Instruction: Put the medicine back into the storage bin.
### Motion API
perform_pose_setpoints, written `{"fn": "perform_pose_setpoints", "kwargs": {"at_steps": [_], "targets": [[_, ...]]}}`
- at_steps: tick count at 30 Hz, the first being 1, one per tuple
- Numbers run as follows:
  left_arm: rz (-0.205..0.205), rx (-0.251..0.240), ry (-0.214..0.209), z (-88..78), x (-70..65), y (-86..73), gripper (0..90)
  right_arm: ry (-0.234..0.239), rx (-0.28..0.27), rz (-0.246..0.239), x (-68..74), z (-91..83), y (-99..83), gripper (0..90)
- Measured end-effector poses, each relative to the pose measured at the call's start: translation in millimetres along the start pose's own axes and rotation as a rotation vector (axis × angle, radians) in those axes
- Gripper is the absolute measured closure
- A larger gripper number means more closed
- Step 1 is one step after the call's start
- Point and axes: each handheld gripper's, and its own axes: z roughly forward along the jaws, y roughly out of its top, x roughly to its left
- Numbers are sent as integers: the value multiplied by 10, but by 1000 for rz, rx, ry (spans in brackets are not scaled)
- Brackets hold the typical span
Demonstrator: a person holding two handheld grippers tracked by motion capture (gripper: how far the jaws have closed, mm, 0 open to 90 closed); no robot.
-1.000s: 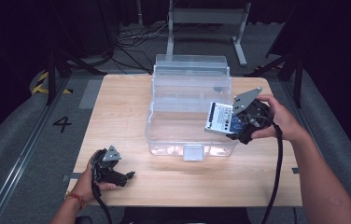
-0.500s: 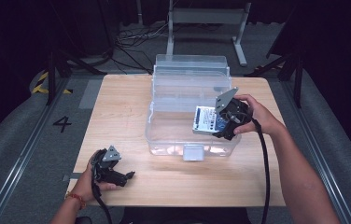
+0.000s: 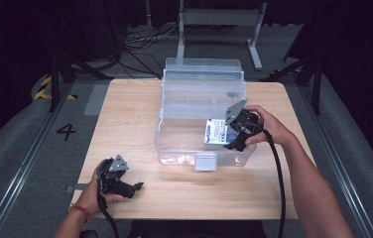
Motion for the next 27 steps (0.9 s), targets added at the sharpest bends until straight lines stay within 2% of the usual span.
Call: {"fn": "perform_pose_setpoints", "kwargs": {"at_steps": [2,11,16,27], "targets": [[0,0,2,-1,0,0,3,3,17,5,-2,41,-49,44],[1,-1,2,0,0,0,3,23,-5,-3,-14,42,-144,44],[1,-1,2,0,0,0,3,16,-33,-4,-9,13,-176,43],[-1,0,1,-1,-1,0,3,-20,-41,-8,33,-114,-214,36]]}}
